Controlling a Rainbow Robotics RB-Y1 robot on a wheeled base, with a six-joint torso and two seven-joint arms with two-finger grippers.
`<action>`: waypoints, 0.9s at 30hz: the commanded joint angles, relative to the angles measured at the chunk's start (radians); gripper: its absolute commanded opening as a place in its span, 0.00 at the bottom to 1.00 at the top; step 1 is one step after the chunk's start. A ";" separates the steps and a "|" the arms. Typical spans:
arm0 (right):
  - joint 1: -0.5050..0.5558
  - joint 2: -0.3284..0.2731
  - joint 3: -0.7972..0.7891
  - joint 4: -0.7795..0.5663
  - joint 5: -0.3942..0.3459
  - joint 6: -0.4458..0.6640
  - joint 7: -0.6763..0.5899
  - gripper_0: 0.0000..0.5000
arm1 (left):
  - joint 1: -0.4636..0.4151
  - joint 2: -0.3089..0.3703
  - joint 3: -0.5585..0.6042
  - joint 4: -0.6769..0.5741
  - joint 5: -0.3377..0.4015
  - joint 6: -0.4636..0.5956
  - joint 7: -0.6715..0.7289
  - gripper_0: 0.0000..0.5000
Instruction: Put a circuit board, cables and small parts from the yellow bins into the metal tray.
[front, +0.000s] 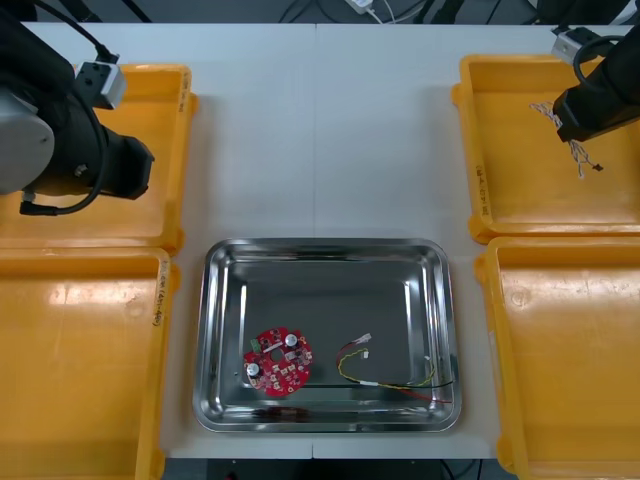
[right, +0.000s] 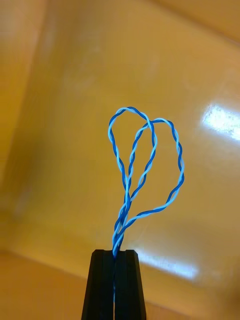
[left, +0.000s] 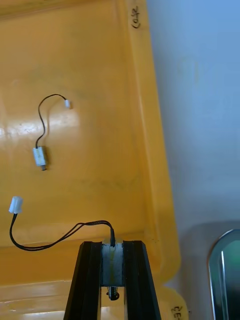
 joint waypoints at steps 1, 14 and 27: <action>-0.003 -0.032 -0.041 -0.122 -0.001 0.106 -0.008 0.00 | 0.009 -0.032 -0.056 -0.075 -0.021 0.007 0.205 0.00; 0.011 -0.027 -0.078 -0.323 -0.039 0.185 -0.036 0.00 | 0.009 -0.123 -0.289 -0.133 -0.156 -0.050 0.466 0.00; 0.123 0.028 -0.081 -0.517 -0.091 0.185 -0.044 0.00 | 0.037 -0.201 -0.461 -0.095 -0.263 -0.100 0.604 0.00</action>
